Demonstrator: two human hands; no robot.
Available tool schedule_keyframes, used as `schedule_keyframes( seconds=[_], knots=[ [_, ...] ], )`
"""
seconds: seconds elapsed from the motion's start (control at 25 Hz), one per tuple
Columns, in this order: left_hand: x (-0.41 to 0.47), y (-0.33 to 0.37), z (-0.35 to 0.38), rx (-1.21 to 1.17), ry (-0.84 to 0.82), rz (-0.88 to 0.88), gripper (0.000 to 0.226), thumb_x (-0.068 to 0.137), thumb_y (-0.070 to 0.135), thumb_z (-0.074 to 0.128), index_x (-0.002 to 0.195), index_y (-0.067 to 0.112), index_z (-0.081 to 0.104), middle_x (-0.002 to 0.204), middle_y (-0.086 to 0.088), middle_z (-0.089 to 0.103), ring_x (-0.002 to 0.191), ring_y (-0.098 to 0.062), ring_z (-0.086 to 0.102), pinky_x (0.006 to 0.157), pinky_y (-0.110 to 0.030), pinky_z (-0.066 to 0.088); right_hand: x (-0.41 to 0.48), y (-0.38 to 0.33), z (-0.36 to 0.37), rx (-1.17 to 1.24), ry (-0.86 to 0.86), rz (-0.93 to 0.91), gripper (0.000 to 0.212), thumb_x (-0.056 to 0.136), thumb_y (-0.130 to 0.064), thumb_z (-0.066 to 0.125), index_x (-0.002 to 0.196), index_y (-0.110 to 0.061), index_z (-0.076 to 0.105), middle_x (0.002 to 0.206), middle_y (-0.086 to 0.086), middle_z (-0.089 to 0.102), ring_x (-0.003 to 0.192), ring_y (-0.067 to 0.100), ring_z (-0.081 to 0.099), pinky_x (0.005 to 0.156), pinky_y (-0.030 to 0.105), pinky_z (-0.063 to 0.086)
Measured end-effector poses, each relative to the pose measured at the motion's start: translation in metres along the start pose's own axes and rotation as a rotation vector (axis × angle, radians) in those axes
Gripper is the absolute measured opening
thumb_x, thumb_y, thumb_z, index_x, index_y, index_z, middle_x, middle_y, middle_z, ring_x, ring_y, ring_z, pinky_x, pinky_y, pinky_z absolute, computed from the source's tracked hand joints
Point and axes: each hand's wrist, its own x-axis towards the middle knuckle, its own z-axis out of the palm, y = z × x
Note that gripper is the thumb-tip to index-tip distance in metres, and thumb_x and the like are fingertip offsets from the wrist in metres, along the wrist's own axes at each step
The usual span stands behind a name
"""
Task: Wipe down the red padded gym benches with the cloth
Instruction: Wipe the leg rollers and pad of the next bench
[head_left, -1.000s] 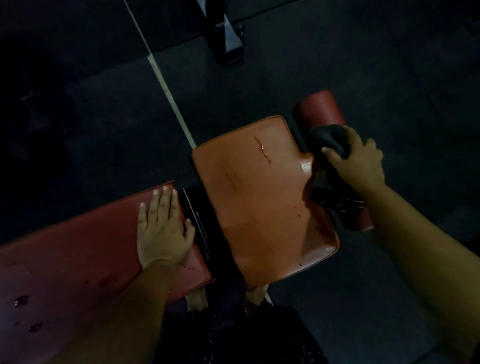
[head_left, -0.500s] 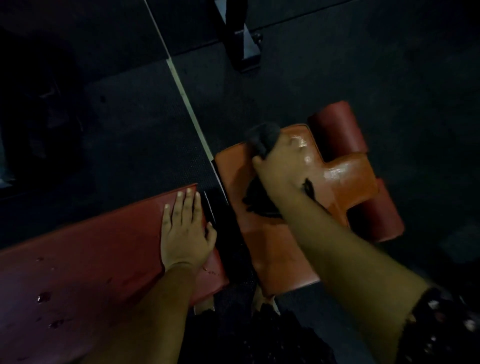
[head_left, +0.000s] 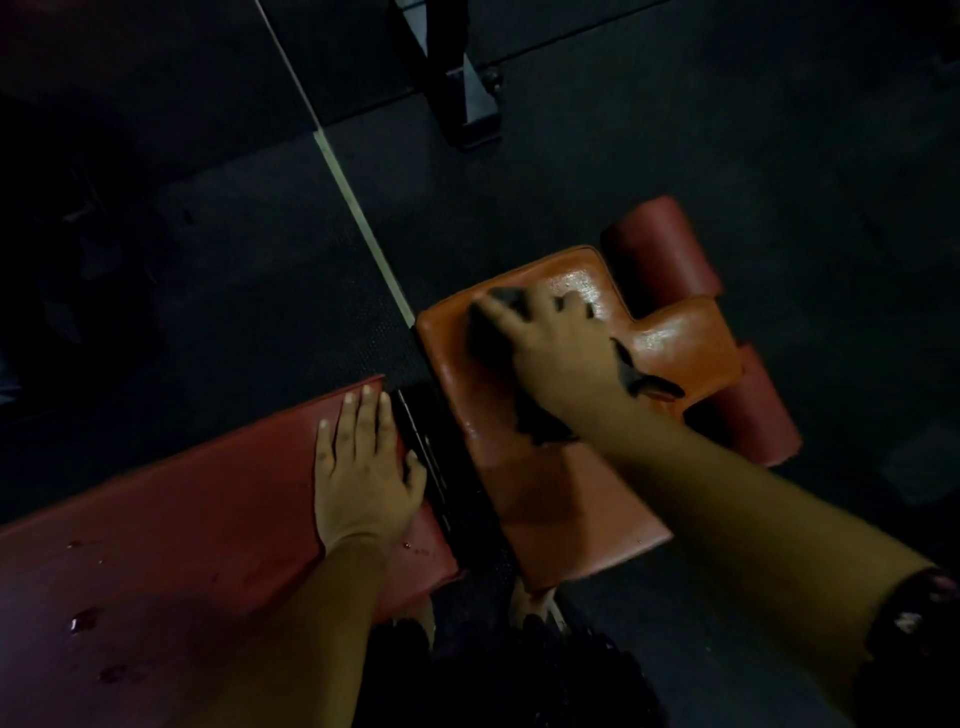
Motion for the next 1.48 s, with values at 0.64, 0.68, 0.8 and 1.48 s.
schedule_keyframes(
  seconds=[0.64, 0.68, 0.8, 1.48],
  knots=[
    [-0.001, 0.000, 0.000, 0.035, 0.002, -0.007, 0.076, 0.087, 0.046, 0.032, 0.151, 0.005, 0.031, 0.158, -0.014, 0.030, 0.147, -0.029, 0.022, 0.120, -0.046, 0.005, -0.048, -0.094, 0.003, 0.120, -0.134, -0.034, 0.064, 0.100, -0.038, 0.043, 0.155, -0.033, 0.011, 0.148, 0.024, 0.023, 0.119, 0.046, 0.040, 0.085, 0.050, 0.047],
    [-0.001, -0.001, 0.000, 0.043, -0.002, -0.004, 0.077, 0.087, 0.046, 0.031, 0.151, 0.005, 0.031, 0.158, -0.014, 0.030, 0.147, -0.029, 0.021, 0.119, -0.045, 0.003, -0.057, -0.099, 0.007, 0.061, -0.181, -0.179, 0.058, 0.101, -0.035, 0.041, 0.154, -0.030, 0.016, 0.149, 0.025, 0.022, 0.120, 0.047, 0.039, 0.086, 0.052, 0.046],
    [-0.001, 0.001, -0.001, 0.067, -0.009, -0.002, 0.075, 0.088, 0.044, 0.032, 0.152, 0.005, 0.030, 0.159, -0.014, 0.028, 0.148, -0.028, 0.020, 0.120, -0.044, 0.000, -0.081, -0.080, 0.020, -0.011, -0.131, -0.250, 0.054, 0.094, -0.036, 0.054, 0.146, -0.032, 0.039, 0.142, 0.021, 0.038, 0.109, 0.045, 0.048, 0.073, 0.048, 0.051],
    [-0.002, 0.001, -0.003, 0.056, 0.012, 0.003, 0.073, 0.090, 0.043, 0.035, 0.151, 0.003, 0.030, 0.158, -0.015, 0.030, 0.148, -0.029, 0.020, 0.120, -0.045, 0.002, -0.105, -0.042, 0.017, 0.331, -0.099, 0.666, 0.074, 0.091, -0.030, 0.059, 0.152, -0.039, 0.017, 0.133, 0.020, 0.040, 0.108, 0.037, 0.047, 0.074, 0.043, 0.049]
  ],
)
